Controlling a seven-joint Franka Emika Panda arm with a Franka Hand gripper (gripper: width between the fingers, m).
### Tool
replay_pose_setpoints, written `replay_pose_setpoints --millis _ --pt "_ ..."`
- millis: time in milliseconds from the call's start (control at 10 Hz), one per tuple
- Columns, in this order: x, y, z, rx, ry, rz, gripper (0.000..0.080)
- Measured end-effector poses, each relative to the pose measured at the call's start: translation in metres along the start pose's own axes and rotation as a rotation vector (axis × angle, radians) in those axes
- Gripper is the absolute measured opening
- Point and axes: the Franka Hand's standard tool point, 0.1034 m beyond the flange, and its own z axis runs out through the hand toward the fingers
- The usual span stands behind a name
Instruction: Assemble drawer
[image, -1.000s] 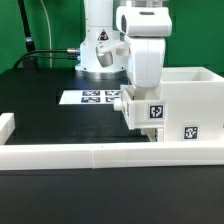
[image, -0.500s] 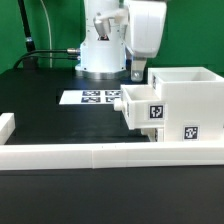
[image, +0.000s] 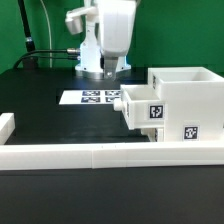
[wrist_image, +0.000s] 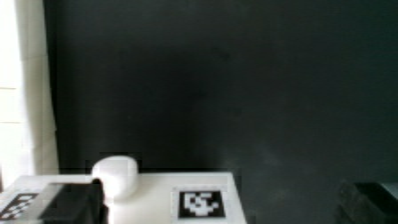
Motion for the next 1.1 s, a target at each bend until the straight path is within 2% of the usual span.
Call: replay_pose_setpoints --millis 300,500,700,1100 --pt "-0.011 0.004 0.027 0.011 0.156 0.054 0.0648" --pt "-0.001 0.003 0.044 0.033 0.172 0.064 0.0648" --pt "0.008 0.002 0.049 0.045 0.176 0.106 0.0648" --pt "0.04 0.003 0.048 0.054 0.184 0.19 0.0648"
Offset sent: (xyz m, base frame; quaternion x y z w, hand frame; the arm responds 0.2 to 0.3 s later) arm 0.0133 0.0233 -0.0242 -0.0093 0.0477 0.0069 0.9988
